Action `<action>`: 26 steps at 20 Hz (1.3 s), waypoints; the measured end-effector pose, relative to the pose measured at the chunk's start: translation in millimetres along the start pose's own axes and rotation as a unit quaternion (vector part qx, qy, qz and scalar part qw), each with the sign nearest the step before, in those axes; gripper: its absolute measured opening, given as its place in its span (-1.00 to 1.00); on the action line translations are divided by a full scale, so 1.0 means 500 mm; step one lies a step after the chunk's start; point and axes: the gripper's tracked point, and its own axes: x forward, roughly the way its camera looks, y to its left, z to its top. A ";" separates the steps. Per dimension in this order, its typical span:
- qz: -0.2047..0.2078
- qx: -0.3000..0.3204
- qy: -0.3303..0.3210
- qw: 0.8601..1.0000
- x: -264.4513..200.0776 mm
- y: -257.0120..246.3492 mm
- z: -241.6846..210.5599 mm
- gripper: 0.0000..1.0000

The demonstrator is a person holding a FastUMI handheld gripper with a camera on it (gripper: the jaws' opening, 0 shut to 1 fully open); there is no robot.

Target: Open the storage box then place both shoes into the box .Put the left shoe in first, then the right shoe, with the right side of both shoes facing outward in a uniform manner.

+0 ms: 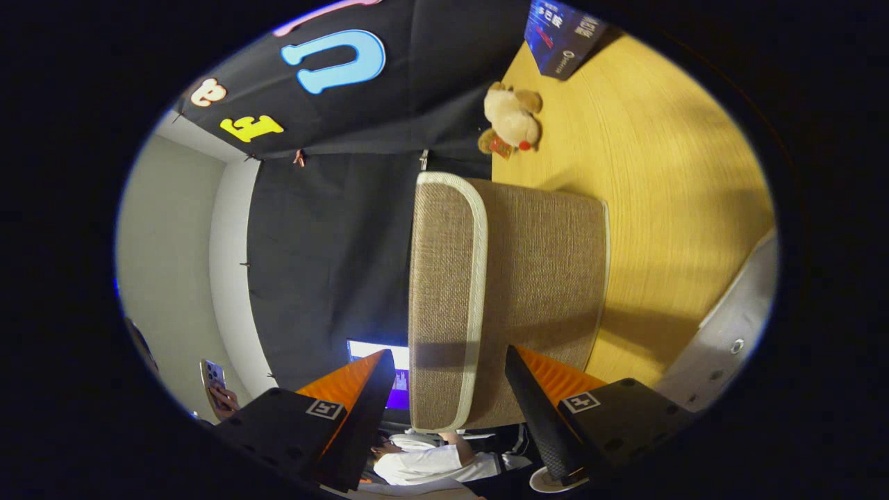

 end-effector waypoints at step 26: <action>-0.037 -0.135 -0.145 0.979 0.233 0.404 0.037 -0.89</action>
